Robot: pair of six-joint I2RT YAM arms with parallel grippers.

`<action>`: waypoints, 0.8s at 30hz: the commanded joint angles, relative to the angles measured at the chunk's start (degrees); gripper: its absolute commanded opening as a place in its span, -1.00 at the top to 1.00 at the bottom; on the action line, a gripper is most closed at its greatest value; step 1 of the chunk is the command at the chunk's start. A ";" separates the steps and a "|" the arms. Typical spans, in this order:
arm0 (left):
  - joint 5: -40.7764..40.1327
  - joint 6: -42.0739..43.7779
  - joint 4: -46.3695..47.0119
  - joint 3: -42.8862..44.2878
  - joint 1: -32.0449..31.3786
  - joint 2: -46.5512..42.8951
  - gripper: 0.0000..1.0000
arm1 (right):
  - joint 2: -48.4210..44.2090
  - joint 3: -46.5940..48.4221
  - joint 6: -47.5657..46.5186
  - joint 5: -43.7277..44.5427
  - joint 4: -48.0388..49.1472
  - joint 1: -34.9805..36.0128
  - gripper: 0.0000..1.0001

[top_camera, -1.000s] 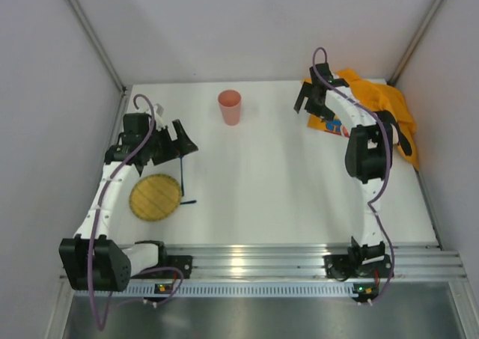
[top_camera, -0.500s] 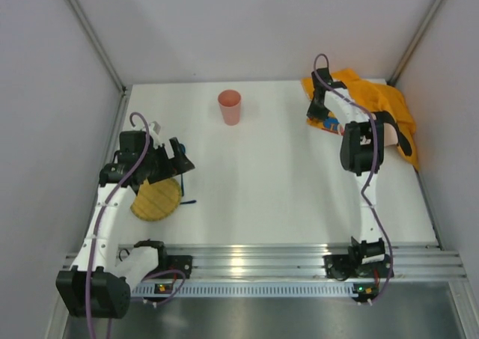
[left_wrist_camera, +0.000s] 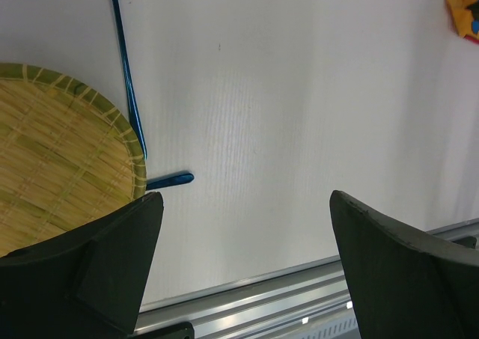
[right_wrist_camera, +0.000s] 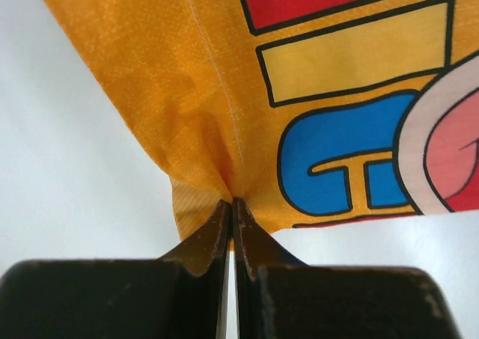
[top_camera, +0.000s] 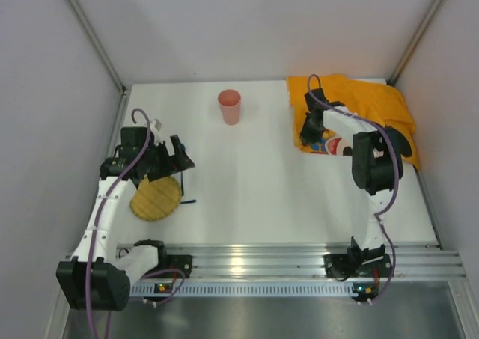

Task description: Set the dinner table for one person

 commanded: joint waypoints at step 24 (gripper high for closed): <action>-1.52 -4.88 7.28 6.63 -1.38 8.17 -0.96 | -35.55 -19.01 6.02 -8.15 -4.51 29.94 -0.99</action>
